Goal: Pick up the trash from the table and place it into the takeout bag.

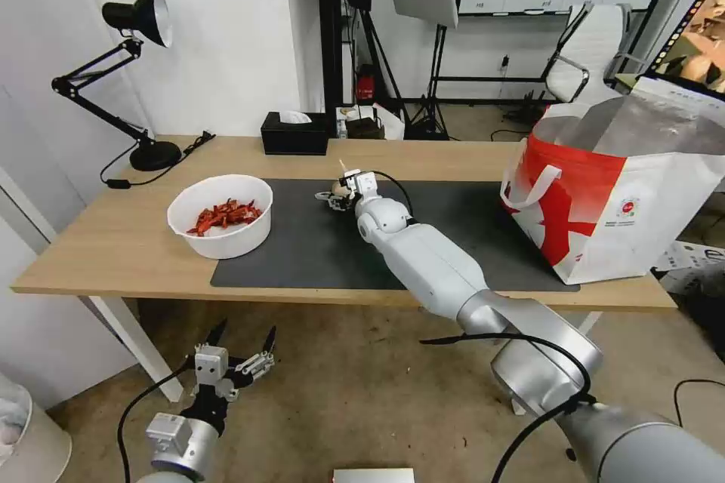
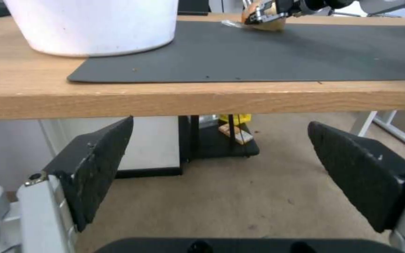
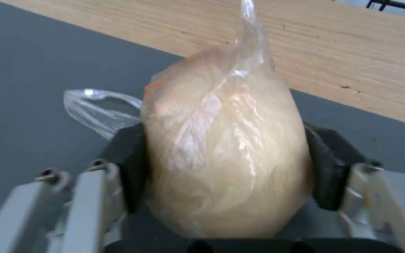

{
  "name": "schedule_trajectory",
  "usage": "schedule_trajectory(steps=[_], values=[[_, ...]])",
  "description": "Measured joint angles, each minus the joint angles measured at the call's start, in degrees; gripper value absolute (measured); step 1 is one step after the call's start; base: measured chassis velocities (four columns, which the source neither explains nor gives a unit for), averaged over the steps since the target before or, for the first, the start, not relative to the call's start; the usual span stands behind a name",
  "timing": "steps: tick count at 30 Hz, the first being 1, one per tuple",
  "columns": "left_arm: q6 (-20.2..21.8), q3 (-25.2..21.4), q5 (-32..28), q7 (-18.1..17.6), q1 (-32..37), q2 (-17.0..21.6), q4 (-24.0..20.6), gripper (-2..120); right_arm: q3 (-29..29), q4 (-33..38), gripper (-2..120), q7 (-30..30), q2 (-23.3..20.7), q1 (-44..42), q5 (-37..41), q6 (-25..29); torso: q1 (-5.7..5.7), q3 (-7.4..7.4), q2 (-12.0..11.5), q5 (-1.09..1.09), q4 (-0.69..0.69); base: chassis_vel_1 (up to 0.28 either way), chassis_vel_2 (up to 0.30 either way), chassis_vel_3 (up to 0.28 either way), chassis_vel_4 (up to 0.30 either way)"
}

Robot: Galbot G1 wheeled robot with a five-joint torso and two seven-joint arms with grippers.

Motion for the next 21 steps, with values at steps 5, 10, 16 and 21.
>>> schedule_trajectory(steps=[5, 10, 16, 21], values=[[-0.1, 0.3, 0.2, 0.0, 0.0, -0.1, 0.2, 100, 0.3, 0.2, 46, 0.1, -0.5, -0.6, 0.0, 0.0, 0.0, 0.0, 0.0, 0.0, 0.0, 0.0, 0.0, 0.0, 0.0], [-0.2, 0.3, 0.2, 0.0, -0.1, -0.1, 0.2, 100, 0.5, 1.2, 29, 0.1, -1.3, -1.3, 0.0, 0.0, 0.0, 0.0, 0.0, 0.0, 0.01, 0.0, 0.0, 0.0, 0.0], [-0.2, 0.6, 0.2, 0.0, -0.2, 0.0, 0.2, 100, 1.2, 11.0, 11, 3.8, -6.1, -4.4, 1.4, -0.5, 0.01, 0.01, 0.0, 0.0, 0.02, 0.0, 0.0, 0.0, 0.0], [-0.2, 0.8, 0.3, -0.1, 0.1, -0.1, -0.4, 100, 1.3, 28.4, 9, 10.6, -15.5, -9.5, 0.1, -0.9, 0.0, 0.01, 0.0, 0.02, 0.0, 0.0, 0.0, 0.0, 0.0]])
